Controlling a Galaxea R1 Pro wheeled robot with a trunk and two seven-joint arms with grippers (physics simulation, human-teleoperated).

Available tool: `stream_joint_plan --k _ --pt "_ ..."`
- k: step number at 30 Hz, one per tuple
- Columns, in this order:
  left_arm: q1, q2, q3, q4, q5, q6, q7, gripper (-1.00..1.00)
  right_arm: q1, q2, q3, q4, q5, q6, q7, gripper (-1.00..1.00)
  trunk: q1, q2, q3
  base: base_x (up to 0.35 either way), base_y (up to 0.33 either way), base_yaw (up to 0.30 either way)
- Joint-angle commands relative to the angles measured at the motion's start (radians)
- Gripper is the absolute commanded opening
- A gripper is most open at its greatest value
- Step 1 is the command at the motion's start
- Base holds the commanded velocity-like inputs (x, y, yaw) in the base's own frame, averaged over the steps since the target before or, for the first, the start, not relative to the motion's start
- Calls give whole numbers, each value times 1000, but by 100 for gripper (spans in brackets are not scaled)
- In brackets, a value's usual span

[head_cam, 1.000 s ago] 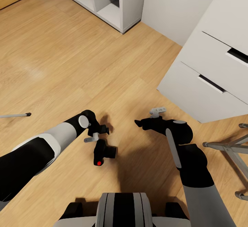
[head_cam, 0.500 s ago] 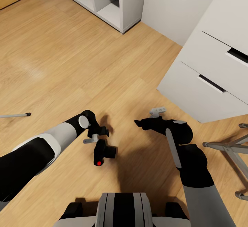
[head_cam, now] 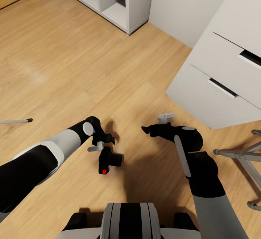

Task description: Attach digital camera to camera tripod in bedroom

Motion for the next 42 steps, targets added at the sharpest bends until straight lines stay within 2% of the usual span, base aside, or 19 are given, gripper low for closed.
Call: stream_joint_plan --k 1,33,42 --pt "0 0 1 -1 4 -2 -8 100 0 0 0 -1 1 5 2 100 0 0 -2 0 0 0" --pt "0 -1 -2 -1 -1 -2 -11 100 0 1 0 -1 1 5 2 100 0 0 -51 0 0 0" --pt "0 0 -1 -1 -1 -2 -10 100 1 1 0 -1 1 5 2 100 0 0 -55 0 0 0"
